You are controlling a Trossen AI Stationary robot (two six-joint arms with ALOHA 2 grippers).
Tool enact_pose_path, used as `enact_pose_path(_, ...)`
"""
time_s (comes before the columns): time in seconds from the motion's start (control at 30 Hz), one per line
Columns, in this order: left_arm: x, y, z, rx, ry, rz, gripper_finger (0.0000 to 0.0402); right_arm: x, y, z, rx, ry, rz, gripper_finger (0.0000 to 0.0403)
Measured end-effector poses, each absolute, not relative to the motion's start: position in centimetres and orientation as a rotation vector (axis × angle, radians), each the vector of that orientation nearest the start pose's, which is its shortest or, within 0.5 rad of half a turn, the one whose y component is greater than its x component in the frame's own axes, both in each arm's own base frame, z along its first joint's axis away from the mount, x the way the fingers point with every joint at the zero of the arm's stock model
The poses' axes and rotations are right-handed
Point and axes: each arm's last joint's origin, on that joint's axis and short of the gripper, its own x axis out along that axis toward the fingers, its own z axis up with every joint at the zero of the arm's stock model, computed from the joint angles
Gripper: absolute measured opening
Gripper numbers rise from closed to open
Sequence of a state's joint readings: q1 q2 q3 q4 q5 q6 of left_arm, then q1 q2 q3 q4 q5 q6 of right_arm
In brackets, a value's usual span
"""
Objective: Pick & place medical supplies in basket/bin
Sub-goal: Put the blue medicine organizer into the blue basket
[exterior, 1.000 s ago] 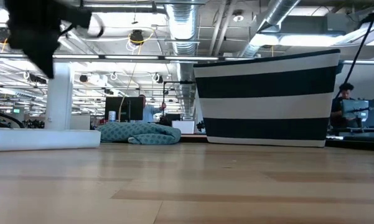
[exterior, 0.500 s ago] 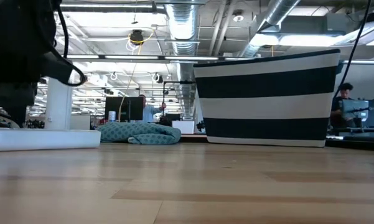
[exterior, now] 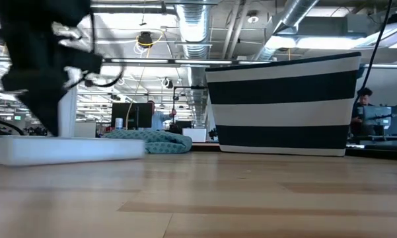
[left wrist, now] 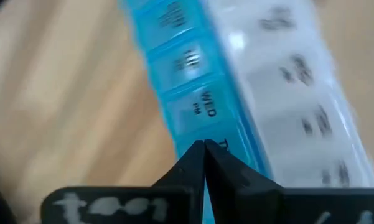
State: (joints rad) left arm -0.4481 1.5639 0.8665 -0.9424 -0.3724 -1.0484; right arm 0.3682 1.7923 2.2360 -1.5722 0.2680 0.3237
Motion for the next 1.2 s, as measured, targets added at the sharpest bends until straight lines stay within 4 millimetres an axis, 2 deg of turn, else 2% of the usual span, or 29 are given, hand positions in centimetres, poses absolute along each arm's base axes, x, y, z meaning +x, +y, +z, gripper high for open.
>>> enact_pose_path(0.1,24.4,-9.8,16.9,-0.233,1.19,0.515,0.0,29.6,11.4,43.3,-0.085,1.055,-0.081,0.0118)
enact_pose_path(0.23,27.3,-10.2,18.2,-0.249,1.007,0.292,0.0,29.5,12.4,43.0,-0.109,0.991,-0.241,0.0118)
enact_pose_path(0.4,28.8,-10.8,21.2,-0.21,0.88,0.169,0.0,29.8,13.5,41.4,-0.18,1.016,-0.276,0.0123)
enact_pose_path(0.63,27.8,-11.0,24.7,-0.181,0.864,0.183,0.0,29.4,15.5,38.1,-0.178,1.117,-0.285,0.0148)
enact_pose_path(0.9,26.9,-11.3,24.9,-0.155,0.896,0.191,0.0,28.5,17.3,35.6,-0.138,1.163,-0.346,0.0168)
enact_pose_path(1.07,26.3,-11.0,24.8,-0.133,0.941,0.204,0.0,27.6,18.5,35.2,-0.188,1.166,-0.311,0.0168)
enact_pose_path(1.2,25.7,-10.7,26.1,-0.103,0.905,0.158,0.0,26.8,19.1,35.6,-0.24,1.144,-0.27,0.0166)
